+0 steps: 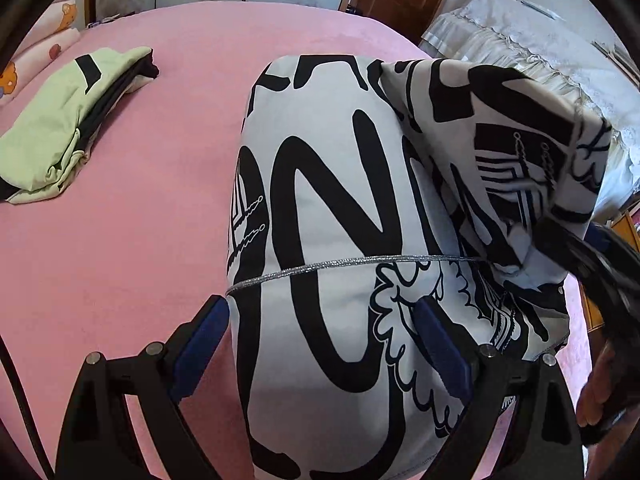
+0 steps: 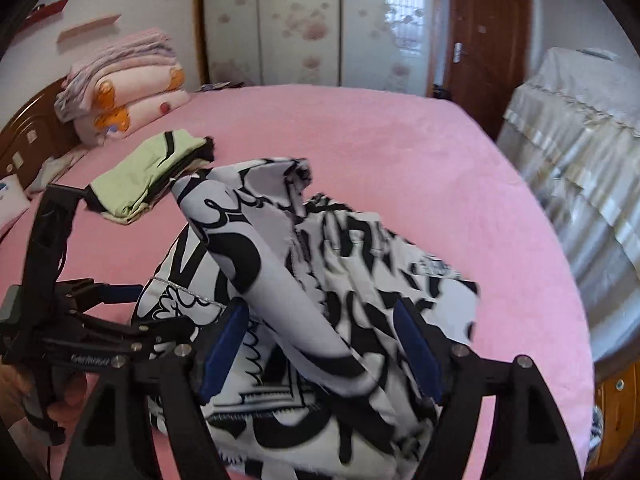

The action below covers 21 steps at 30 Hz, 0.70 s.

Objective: Fold large clothes

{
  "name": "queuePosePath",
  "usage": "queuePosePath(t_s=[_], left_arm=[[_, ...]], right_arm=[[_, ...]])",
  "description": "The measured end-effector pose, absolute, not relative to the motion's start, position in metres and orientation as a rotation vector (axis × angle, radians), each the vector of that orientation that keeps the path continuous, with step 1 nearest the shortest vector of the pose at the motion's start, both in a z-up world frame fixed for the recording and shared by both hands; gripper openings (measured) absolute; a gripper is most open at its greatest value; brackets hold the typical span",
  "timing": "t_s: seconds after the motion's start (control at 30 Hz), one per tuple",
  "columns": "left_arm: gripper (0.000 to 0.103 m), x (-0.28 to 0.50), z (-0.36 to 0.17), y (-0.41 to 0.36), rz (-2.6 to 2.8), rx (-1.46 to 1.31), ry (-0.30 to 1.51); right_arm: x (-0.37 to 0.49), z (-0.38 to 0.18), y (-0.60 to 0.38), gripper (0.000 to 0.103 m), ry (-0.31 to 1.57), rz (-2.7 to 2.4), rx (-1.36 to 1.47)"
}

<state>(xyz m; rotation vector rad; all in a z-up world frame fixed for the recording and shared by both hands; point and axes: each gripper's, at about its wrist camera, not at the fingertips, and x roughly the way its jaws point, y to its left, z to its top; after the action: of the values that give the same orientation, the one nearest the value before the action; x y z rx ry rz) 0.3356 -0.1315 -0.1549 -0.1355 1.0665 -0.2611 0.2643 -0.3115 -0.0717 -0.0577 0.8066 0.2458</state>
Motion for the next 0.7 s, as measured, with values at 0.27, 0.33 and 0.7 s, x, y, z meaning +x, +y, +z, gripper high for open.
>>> queuePosePath(t_s=[0.27,0.33,0.7], left_arm=[[0.093,0.330,-0.149,-0.133,-0.277,-0.128,1.030],[0.093,0.332,-0.153,-0.133,-0.276,-0.137,1.049],[0.093,0.342,-0.134,-0.122,-0.273,-0.170,1.029]], right_arm=[[0.309,-0.101,-0.401,0.009,0.898,0.025,0.305],[0.321,-0.131,-0.421,0.019,1.011,0.018,0.381],[0.339,-0.140,-0.428,0.055,1.008,0.052,0.523]])
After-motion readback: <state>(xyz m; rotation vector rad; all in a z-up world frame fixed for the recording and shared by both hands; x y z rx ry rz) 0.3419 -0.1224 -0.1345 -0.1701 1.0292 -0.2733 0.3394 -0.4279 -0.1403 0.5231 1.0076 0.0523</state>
